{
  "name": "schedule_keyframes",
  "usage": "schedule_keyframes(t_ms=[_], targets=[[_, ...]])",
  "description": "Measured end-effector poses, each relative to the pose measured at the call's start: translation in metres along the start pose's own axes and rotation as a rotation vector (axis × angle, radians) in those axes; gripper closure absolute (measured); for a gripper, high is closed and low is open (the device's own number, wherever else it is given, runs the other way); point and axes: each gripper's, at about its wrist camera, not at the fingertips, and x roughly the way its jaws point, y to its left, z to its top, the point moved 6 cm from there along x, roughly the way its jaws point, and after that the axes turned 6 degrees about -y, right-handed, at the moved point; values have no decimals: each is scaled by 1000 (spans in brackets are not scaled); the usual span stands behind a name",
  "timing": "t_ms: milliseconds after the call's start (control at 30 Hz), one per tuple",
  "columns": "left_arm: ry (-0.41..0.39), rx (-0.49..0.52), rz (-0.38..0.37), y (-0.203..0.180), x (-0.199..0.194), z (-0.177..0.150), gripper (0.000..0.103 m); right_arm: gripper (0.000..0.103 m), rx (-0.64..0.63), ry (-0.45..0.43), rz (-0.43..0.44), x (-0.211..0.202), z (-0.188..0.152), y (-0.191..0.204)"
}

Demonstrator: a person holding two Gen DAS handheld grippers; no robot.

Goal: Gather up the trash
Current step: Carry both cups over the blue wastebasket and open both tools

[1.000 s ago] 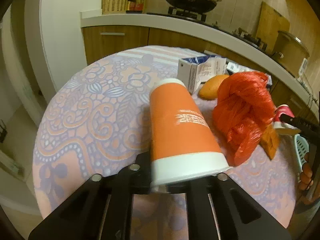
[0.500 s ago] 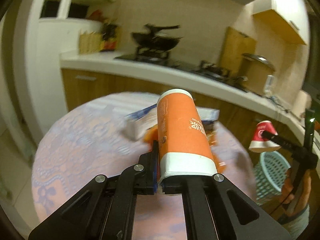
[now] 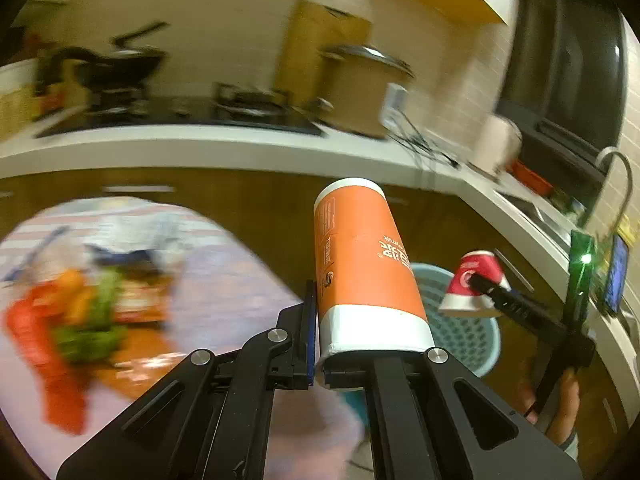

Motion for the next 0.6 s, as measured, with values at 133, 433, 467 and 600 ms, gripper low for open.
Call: schedule_keyframes(t_ms=[133,433,467,600], targets=[[73,30,-78,-39,46,-17,102,61,61,61,-84,18,-20,-45],[261,78,-155,-92,137,-68,102,61,128,246,-183,52,-69,-95],[273,82,-159,-95,143,-70,102,60,129,257,-192,54,-72,-97],[328,89,-170,-104,161,-81,78,60,139,284,-201,55,-82,-105]])
